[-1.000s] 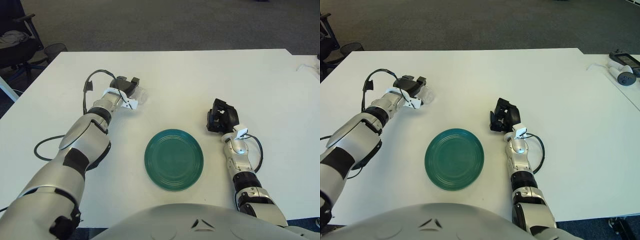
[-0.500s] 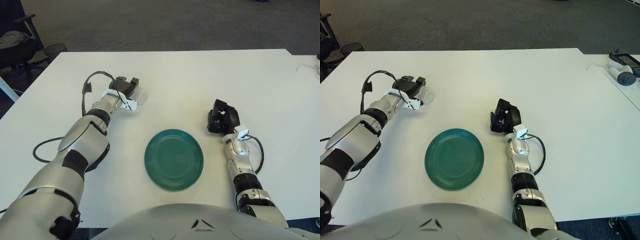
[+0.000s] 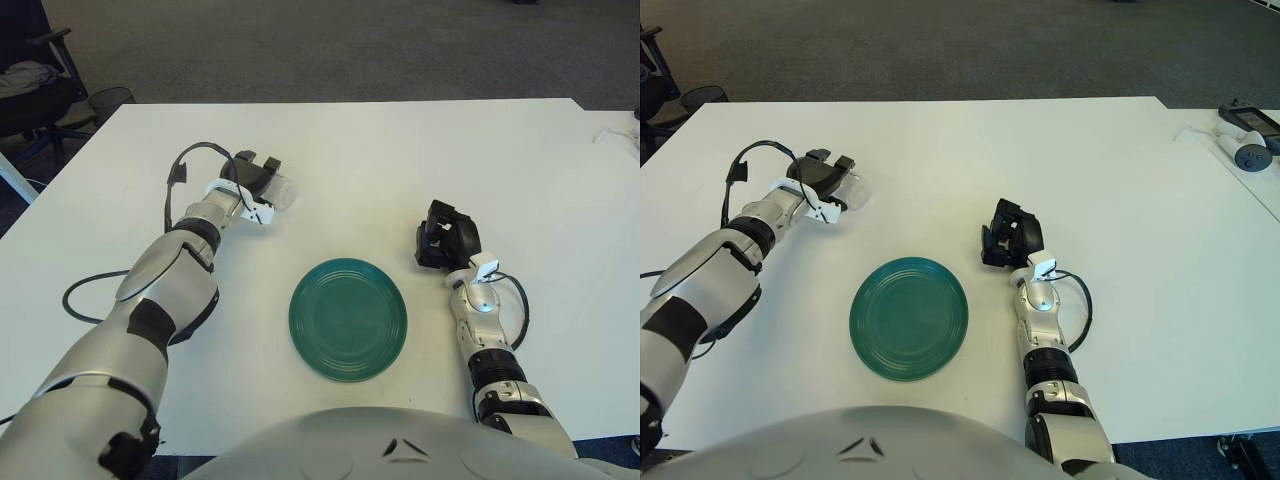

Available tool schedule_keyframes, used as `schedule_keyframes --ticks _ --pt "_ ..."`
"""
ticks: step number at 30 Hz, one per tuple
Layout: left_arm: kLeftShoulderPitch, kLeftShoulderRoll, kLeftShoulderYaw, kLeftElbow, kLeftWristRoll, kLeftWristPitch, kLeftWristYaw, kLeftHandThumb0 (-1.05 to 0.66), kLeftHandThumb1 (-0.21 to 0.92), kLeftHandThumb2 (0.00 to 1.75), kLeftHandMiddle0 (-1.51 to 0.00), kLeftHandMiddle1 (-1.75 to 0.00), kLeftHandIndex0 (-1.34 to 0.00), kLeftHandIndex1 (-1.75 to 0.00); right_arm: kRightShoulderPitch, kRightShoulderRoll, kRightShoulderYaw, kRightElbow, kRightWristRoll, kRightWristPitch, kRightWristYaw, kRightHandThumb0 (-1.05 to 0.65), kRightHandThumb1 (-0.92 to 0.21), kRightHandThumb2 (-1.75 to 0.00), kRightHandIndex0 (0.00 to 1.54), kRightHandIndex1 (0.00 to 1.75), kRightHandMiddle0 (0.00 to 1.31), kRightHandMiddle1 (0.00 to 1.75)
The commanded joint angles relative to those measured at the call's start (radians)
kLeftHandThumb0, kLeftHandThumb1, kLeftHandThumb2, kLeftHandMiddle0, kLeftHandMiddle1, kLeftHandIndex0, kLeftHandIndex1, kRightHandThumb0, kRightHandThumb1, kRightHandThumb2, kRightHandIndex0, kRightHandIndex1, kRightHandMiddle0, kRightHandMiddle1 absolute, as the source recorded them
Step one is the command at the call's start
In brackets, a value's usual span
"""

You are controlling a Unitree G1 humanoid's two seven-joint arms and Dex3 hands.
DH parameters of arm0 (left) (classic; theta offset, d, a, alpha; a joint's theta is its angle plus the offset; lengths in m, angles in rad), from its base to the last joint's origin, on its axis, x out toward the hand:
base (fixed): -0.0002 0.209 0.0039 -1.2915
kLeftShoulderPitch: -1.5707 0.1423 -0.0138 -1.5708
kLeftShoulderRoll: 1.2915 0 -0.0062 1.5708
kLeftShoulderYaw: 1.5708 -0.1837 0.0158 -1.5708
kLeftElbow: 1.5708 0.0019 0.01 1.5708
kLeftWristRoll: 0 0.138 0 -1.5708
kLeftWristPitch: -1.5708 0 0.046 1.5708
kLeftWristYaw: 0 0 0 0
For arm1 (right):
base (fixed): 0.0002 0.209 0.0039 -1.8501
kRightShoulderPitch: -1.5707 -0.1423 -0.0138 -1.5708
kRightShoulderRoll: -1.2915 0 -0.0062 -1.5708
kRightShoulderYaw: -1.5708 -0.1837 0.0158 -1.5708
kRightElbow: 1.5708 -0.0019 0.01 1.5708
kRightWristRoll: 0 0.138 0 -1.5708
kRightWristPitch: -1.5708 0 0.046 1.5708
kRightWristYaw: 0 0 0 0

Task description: Put the bottle into the plate.

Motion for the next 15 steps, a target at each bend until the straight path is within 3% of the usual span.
schedule_keyframes --ticks 1,11,15 --pt "0.063 -0.038 -0.022 0.034 0.022 -0.012 -0.078 -1.04 0.92 0.21 -0.09 0.0 0.0 -0.16 0.067 -0.009 -0.005 0.035 0.004 0.015 0.004 -0.06 -0.24 -1.34 1.2 1.75 1.02 1.75" --pt "0.051 -0.043 -0.036 0.036 0.033 -0.001 -0.123 -1.01 0.92 0.3 -0.02 0.0 0.0 -0.07 0.073 -0.005 0.0 0.025 0.002 0.018 0.0 -0.06 -0.24 -1.34 1.2 1.75 1.02 1.75" --pt "0.041 -0.042 -0.053 0.035 0.045 -0.007 -0.119 -1.0 0.92 0.27 -0.03 0.0 0.0 -0.12 0.072 -0.003 0.001 0.026 0.0 0.019 -0.002 -0.06 -0.24 -1.34 1.2 1.75 1.02 1.75"
